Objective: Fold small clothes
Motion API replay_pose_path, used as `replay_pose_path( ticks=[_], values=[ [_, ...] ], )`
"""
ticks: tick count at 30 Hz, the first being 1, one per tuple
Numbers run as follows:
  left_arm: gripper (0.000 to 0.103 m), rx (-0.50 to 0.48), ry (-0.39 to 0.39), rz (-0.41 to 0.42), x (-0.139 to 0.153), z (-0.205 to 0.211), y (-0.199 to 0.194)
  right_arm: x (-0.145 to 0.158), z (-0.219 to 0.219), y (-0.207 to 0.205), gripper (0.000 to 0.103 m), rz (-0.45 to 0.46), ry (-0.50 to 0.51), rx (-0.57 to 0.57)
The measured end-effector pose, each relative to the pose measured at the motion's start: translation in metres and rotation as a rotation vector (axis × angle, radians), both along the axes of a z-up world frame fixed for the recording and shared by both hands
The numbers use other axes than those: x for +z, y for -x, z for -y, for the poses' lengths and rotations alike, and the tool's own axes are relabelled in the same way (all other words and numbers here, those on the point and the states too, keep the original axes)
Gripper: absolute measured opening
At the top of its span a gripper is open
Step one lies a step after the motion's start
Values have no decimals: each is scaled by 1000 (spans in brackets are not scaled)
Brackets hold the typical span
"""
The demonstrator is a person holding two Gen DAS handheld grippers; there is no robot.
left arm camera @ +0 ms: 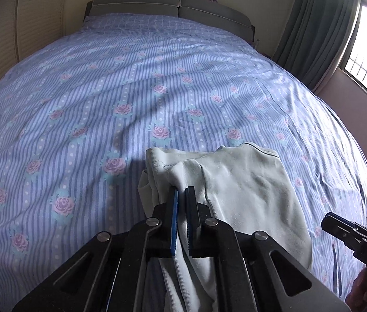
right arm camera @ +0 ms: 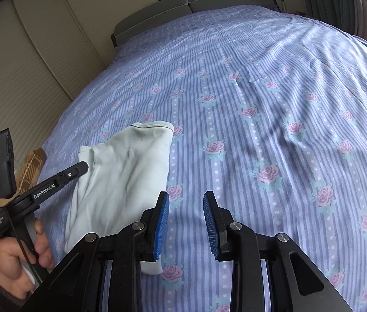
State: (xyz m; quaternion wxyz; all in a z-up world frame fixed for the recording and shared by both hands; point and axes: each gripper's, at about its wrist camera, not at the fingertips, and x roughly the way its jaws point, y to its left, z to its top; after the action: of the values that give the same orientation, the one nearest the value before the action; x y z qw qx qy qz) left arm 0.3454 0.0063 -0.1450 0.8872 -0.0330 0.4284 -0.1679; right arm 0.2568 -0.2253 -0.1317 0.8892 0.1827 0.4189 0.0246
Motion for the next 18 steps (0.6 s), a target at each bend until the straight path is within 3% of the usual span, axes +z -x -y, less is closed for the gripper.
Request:
replay_pose_path(
  ticks=[9, 14, 17, 18],
  values=[
    [6, -15, -27, 40, 26, -8, -17, -7, 14, 3, 29, -11, -15, -30],
    [6, -61, -75, -7, 7, -4, -24, -8, 10, 5, 29, -16, -14, -14],
    [14, -66, -81, 9, 8, -4, -12, -7, 3, 6, 29, -12, 8, 2],
    [24, -65, -70, 11, 10, -6, -7, -7, 2, 7, 29, -11, 13, 6]
  ],
)
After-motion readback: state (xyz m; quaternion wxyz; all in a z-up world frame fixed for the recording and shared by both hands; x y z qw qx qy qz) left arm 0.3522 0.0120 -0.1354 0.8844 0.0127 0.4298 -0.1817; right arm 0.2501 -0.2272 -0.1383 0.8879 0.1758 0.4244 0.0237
